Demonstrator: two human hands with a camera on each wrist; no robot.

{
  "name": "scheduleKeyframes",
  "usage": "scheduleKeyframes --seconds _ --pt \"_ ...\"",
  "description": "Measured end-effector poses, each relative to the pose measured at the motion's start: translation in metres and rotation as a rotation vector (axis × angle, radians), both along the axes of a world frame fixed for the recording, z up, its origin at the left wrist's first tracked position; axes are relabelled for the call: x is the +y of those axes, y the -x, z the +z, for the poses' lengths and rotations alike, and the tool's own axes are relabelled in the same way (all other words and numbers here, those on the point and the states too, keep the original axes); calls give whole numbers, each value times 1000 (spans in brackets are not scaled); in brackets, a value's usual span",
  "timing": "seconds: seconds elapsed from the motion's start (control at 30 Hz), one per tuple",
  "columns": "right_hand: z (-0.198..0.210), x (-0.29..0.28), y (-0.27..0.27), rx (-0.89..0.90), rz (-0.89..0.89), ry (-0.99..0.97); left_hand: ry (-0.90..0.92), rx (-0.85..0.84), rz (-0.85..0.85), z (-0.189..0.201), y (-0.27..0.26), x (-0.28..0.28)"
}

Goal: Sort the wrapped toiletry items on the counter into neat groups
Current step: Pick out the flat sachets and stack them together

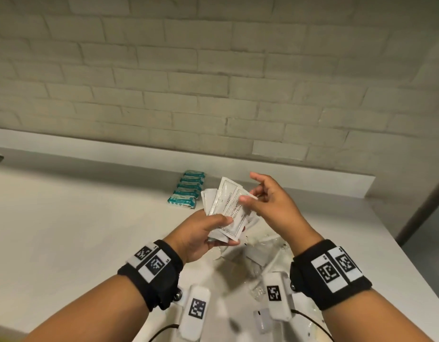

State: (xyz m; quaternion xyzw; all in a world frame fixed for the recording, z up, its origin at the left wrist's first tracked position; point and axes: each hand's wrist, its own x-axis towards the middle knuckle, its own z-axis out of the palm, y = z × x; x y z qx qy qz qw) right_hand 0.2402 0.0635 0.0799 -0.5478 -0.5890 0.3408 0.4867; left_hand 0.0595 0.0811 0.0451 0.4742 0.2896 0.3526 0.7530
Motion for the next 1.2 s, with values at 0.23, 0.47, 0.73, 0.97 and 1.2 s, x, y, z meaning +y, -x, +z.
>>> scheduleKeyframes --seconds 0.23,0.47,0.73,0.97,1.2 --pt "-6 9 23 182 -133 5 21 -74 37 -4 21 13" --pt "-12 7 32 187 -162 44 -66 -3 103 -5 24 28" --pt "-13 5 44 -956 -169 103 -44 52 19 -16 37 36" --pt "-33 10 48 314 -61 185 -18 81 21 -27 49 43" --pt "-37 34 75 589 -158 86 -47 94 -97 -22 49 56"
